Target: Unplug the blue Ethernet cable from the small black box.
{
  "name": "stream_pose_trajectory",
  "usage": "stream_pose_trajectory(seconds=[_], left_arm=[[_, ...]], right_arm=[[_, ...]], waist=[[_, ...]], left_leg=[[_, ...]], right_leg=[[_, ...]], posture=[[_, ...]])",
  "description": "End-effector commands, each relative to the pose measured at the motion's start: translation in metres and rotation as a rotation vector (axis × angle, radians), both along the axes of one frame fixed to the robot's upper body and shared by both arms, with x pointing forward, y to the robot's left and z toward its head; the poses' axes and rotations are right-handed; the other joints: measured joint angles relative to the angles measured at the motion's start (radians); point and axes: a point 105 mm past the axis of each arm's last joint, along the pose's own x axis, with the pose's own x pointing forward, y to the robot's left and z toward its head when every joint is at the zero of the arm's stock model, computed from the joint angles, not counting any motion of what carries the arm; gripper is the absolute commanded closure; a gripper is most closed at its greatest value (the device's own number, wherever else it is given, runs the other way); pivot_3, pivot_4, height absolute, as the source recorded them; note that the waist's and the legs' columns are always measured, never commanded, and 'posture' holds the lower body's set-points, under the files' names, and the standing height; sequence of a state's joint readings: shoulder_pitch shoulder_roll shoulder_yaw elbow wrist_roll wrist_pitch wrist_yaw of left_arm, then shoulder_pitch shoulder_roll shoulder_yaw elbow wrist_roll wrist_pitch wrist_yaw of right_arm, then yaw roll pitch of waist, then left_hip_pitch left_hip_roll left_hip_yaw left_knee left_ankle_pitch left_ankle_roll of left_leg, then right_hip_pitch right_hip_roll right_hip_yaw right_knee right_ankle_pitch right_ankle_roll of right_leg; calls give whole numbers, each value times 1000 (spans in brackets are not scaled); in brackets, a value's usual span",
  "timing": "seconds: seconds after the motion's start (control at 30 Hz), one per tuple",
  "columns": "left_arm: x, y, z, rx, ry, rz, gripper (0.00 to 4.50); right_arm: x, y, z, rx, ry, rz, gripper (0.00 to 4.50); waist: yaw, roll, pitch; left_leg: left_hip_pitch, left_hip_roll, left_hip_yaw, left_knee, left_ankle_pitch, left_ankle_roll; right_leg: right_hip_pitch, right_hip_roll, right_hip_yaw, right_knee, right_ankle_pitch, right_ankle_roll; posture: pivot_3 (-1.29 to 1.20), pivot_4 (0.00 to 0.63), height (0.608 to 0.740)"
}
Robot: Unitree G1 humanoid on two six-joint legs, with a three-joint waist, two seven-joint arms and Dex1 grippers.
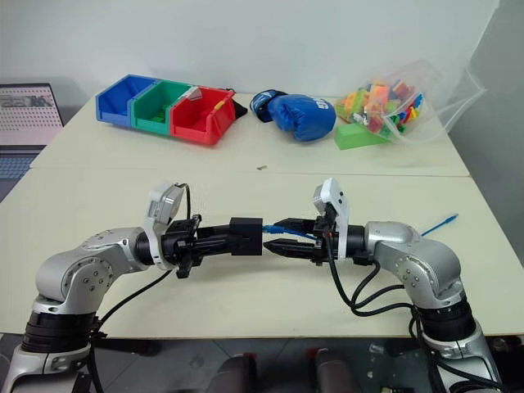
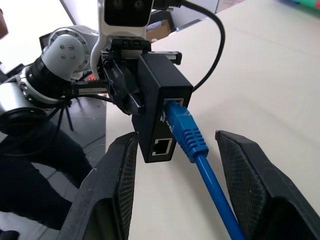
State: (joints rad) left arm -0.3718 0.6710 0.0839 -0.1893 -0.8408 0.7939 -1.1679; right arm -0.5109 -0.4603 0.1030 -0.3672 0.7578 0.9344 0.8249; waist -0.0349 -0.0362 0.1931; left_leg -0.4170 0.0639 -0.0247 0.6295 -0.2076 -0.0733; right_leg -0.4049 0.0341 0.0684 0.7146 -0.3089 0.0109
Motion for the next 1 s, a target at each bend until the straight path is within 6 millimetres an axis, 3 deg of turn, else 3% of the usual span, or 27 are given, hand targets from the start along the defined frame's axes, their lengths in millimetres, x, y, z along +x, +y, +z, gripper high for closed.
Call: stream_pose_trajectory(seconds=[0.03, 0.77, 1.0], left_arm=[[-6, -1, 8, 4, -56, -25, 3737], [-7, -2, 8, 10, -52, -21, 3737], [-8, -2, 6, 15, -48, -22, 3737]], right_arm=[[0, -1, 15, 48, -1, 20, 1925], [1, 2, 18, 55, 32, 41, 1925], [-2, 3, 16, 36, 40, 70, 3332]], waist=[[0, 0, 0], [-1, 0, 0], [-1, 0, 0]], left_leg=[[0, 0, 0, 0, 0, 0], [0, 0, 0, 0, 0, 0], [0, 0, 0, 0, 0, 0]], right_leg=[[0, 0, 0, 0, 0, 0], [0, 0, 0, 0, 0, 0], [0, 0, 0, -1, 0, 0]], posture=[[0, 150, 740], [0, 150, 740], [0, 150, 740]])
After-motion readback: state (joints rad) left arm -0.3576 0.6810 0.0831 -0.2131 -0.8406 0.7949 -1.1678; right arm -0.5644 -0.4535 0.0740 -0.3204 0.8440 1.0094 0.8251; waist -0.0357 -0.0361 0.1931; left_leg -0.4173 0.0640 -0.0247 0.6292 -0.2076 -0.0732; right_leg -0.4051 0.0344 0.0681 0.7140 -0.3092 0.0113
